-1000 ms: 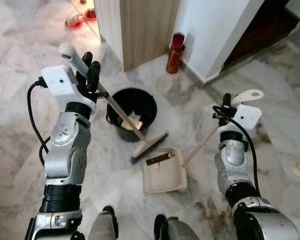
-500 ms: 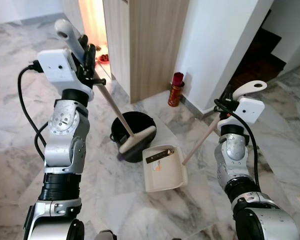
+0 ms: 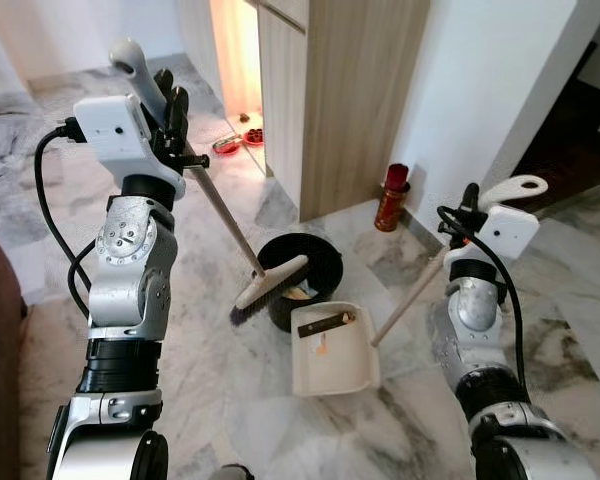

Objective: Sweep floor

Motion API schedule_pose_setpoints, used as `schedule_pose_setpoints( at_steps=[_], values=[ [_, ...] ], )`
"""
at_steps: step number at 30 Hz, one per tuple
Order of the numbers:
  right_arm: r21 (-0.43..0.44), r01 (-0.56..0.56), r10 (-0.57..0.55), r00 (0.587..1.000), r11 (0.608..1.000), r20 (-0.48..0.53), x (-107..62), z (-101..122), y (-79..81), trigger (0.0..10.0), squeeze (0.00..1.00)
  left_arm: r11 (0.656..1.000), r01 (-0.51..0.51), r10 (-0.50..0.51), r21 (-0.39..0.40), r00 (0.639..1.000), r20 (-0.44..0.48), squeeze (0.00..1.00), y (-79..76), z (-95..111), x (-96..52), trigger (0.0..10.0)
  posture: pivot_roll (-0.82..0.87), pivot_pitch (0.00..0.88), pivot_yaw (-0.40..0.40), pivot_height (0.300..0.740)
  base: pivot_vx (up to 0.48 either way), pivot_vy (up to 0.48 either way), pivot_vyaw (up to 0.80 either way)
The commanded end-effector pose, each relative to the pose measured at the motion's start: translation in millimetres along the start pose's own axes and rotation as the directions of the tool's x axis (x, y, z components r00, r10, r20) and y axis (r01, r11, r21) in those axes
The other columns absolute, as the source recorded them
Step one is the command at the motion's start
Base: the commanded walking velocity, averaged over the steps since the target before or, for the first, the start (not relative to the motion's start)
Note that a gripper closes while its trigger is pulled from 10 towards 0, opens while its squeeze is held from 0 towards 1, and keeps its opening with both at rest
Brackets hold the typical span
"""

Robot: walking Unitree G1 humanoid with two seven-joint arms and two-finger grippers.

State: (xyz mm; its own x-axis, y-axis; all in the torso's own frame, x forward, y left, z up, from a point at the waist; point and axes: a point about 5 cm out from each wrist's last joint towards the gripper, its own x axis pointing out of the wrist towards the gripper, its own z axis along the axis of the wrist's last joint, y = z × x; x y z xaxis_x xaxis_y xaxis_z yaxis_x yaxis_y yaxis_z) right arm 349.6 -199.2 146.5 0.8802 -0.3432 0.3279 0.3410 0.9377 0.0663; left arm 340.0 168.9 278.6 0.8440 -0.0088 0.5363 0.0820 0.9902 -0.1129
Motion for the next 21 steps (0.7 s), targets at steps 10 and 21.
schedule_pose_setpoints(
  at_steps=[10,21],
  values=[
    [-0.021,-0.038,0.04,0.995,0.999,0.087,-10.2,30,-5.1,10.0,0.0,0.994,-0.084,0.081,0.076,0.996,0.042,0.0,19.1,6,-9.9,10.0,0.07,0.035,0.012,0.74,0.0,0.0,0.0],
    [0.046,-0.135,0.131,0.987,0.99,0.092,-33.0,66,13.0,10.0,0.0,0.943,-0.273,0.26,0.192,0.961,0.092,0.0,54.3,19,-29.7,10.0,0.08,0.041,0.007,0.74,0.0,0.0,0.0]
  ],
)
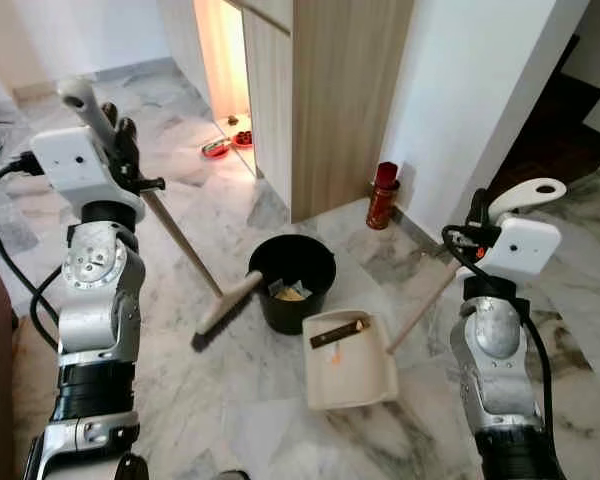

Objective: Sweep floor

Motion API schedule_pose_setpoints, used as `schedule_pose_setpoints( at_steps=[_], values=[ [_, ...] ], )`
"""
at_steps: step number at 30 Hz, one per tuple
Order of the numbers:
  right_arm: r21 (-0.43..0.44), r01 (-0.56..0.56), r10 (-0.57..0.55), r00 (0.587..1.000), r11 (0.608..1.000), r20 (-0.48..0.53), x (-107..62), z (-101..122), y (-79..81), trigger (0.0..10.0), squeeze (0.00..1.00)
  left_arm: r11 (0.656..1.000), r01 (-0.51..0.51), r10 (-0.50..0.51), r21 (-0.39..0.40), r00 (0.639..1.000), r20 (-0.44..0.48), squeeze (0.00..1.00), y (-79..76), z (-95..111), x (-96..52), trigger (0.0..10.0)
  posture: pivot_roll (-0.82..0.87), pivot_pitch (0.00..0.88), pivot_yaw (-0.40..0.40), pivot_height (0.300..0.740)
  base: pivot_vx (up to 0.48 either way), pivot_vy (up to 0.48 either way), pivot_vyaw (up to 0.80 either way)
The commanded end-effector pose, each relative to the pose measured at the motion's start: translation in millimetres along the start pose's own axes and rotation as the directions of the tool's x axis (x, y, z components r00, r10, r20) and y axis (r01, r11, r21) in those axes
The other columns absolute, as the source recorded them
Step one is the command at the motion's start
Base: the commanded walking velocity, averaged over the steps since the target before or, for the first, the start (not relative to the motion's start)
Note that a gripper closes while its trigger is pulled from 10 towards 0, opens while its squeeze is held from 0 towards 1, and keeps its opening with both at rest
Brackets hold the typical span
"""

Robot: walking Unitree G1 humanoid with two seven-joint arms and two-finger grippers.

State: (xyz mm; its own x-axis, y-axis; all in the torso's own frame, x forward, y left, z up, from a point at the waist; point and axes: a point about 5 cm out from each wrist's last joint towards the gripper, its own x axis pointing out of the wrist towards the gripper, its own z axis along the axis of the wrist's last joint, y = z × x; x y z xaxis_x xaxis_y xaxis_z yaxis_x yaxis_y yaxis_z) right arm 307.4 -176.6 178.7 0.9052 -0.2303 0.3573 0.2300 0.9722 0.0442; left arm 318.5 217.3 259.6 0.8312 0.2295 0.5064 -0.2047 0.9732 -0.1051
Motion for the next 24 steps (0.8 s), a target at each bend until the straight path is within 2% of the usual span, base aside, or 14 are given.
schedule_pose_setpoints(
  at_steps=[1,4,10,15,16,19,23,24],
  values=[
    [0.043,-0.032,0.029,0.997,0.999,0.073,2.3,29,8.8,10.0,0.0,0.996,-0.065,0.062,0.056,0.996,0.06,0.0,15.3,12,-3.5,10.0,0.08,0.039,0.005,0.74,0.0,0.0,0.0],
    [0.081,-0.048,0.041,0.995,0.996,0.088,5.5,46,15.6,10.0,0.0,0.992,-0.093,0.092,0.088,0.996,0.019,0.0,24.0,-1,-11.3,10.0,0.08,0.031,-0.003,0.74,0.0,0.0,0.0],
    [0.133,-0.081,0.065,0.991,0.988,0.119,8.7,78,24.8,10.0,0.0,0.983,-0.098,0.106,0.157,0.993,-0.048,0.0,28.9,-25,-27.2,10.0,0.07,0.013,-0.014,0.74,0.0,0.0,0.0],
    [0.153,-0.078,0.059,0.99,0.985,0.127,9.2,88,24.5,10.0,0.0,0.975,-0.089,0.112,0.203,0.988,-0.104,0.0,32.5,-42,-38.9,10.0,0.07,0.003,-0.019,0.74,0.0,0.0,0.0],
    [0.155,-0.076,0.057,0.991,0.985,0.125,11.7,89,25.6,10.0,0.0,0.977,-0.066,0.104,0.202,0.978,-0.183,0.0,34.4,-59,-48.0,10.0,0.06,0.0,-0.019,0.74,0.0,0.0,0.0],
    [0.158,-0.078,0.06,0.992,0.984,0.113,17.0,87,30.9,10.0,0.0,0.981,-0.026,0.084,0.192,0.951,-0.299,0.0,33.8,-86,-62.5,10.0,0.06,0.0,-0.014,0.74,0.0,0.0,0.0],
    [0.174,-0.082,0.06,0.99,0.981,0.125,24.0,90,37.0,10.0,0.0,0.982,-0.012,0.077,0.19,0.937,-0.341,0.0,31.3,-100,-72.0,10.0,0.05,0.0,-0.008,0.74,0.0,0.0,0.0],
    [0.193,-0.082,0.053,0.987,0.978,0.15,30.8,96,40.6,10.0,0.0,0.984,-0.009,0.075,0.176,0.925,-0.373,0.0,28.4,-109,-77.7,10.0,0.05,0.0,-0.007,0.74,0.0,0.0,0.0]
  ],
)
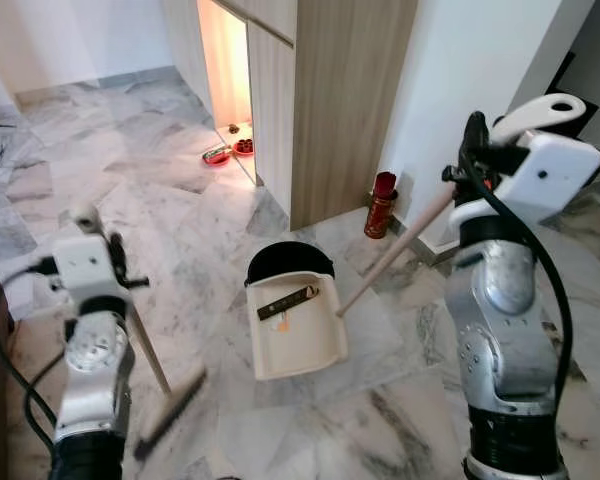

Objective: Sweep floor

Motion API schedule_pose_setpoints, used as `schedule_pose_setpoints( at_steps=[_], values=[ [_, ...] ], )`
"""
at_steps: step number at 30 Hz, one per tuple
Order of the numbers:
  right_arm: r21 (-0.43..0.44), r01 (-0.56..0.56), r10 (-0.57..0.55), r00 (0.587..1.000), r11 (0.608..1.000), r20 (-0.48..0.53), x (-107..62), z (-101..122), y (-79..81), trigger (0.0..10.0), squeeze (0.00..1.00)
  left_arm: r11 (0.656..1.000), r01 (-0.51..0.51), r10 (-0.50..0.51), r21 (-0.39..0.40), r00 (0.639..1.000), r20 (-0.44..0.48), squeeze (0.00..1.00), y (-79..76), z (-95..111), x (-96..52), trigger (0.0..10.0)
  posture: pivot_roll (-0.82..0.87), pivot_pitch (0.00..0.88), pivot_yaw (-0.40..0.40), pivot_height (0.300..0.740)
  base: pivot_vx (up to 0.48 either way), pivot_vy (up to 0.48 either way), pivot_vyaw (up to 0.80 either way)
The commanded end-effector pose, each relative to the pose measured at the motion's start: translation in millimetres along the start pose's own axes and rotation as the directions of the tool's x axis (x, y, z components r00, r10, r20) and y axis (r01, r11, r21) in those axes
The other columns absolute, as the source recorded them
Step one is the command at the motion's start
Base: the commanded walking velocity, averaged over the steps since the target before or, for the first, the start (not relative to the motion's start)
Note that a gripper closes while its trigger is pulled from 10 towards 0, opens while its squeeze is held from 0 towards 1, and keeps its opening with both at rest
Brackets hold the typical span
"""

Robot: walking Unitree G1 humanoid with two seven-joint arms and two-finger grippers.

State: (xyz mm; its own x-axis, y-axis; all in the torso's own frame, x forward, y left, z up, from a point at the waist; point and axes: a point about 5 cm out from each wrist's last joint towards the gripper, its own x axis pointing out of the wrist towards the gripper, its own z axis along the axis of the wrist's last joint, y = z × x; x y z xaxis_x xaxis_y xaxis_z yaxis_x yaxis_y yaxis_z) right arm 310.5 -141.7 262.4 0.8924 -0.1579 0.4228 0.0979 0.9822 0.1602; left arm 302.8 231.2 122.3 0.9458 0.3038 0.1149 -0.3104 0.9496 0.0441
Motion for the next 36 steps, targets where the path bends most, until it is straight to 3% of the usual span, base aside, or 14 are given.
schedule_pose_setpoints(
  at_steps=[1,10,36],
  values=[
    [0.057,-0.004,-0.003,0.994,0.998,0.109,14.1,21,8.5,10.0,0.0,1.0,0.022,-0.022,-0.016,1.0,0.003,0.0,-6.1,-5,-0.6,10.0,0.04,0.0,-0.005,0.74,0.0,0.0,0.0],
    [0.088,-0.021,0.006,0.986,0.996,0.165,31.7,29,17.7,10.0,0.0,0.999,0.038,-0.038,-0.006,0.999,-0.019,0.0,-12.0,-20,-0.8,10.0,0.04,0.0,-0.003,0.74,0.157,0.0,0.0],
    [0.14,-0.036,0.012,0.986,0.99,0.168,27.8,21,23.0,10.0,0.0,1.0,0.018,-0.018,0.016,1.0,-0.006,0.0,-1.8,-26,-2.3,10.0,0.05,0.0,0.012,0.74,0.281,0.0,0.07]
  ],
)
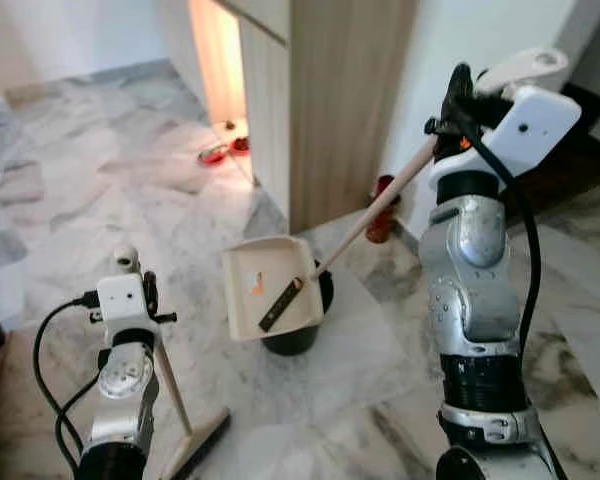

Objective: Sweep floor

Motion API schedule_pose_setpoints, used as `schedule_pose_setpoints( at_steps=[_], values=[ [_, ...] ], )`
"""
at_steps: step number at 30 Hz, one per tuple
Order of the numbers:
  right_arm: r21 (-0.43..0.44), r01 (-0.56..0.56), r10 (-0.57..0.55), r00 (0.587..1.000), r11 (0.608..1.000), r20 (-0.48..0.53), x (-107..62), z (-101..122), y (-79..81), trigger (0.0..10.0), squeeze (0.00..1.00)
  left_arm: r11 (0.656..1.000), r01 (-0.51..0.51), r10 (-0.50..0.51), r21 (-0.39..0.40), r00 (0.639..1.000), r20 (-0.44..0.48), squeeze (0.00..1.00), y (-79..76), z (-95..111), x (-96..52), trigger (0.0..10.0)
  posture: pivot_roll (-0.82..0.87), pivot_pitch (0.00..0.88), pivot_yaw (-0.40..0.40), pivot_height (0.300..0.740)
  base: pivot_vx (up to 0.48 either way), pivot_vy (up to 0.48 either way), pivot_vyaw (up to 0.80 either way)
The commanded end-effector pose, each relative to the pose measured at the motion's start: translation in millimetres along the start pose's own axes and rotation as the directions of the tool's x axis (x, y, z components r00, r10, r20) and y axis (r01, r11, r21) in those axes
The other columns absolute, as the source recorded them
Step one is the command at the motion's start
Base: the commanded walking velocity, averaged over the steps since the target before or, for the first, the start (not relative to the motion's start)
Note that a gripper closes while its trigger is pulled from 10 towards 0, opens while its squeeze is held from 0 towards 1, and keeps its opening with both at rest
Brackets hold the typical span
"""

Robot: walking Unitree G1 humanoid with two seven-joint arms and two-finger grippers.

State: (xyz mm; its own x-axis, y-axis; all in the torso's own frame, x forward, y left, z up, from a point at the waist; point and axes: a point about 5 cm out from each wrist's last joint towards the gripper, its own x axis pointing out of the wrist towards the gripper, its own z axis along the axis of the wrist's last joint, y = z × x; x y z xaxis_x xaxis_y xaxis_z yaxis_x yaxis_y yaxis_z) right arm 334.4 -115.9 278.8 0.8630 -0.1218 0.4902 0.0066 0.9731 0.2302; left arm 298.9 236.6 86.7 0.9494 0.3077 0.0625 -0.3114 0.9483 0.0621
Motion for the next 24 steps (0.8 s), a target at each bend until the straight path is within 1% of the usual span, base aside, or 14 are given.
schedule_pose_setpoints(
  at_steps=[1,24],
  values=[
    [0.035,0.017,-0.02,0.995,0.999,0.102,4.7,20.3,-5.4,10.0,0.0,1.0,0.017,-0.017,-0.001,0.999,0.047,0.0,-6.5,9.4,3.3,10.0,0.05,0.0,0.012,0.74,0.274,0.0,0.0],
    [0.052,-0.022,0.017,0.995,0.998,0.097,6.9,19.9,0.0,10.0,0.0,1.0,-0.029,0.028,0.005,0.998,0.062,0.0,1.3,11.5,5.1,10.0,0.06,0.0,-0.007,0.74,0.265,0.0,0.0]
  ],
)
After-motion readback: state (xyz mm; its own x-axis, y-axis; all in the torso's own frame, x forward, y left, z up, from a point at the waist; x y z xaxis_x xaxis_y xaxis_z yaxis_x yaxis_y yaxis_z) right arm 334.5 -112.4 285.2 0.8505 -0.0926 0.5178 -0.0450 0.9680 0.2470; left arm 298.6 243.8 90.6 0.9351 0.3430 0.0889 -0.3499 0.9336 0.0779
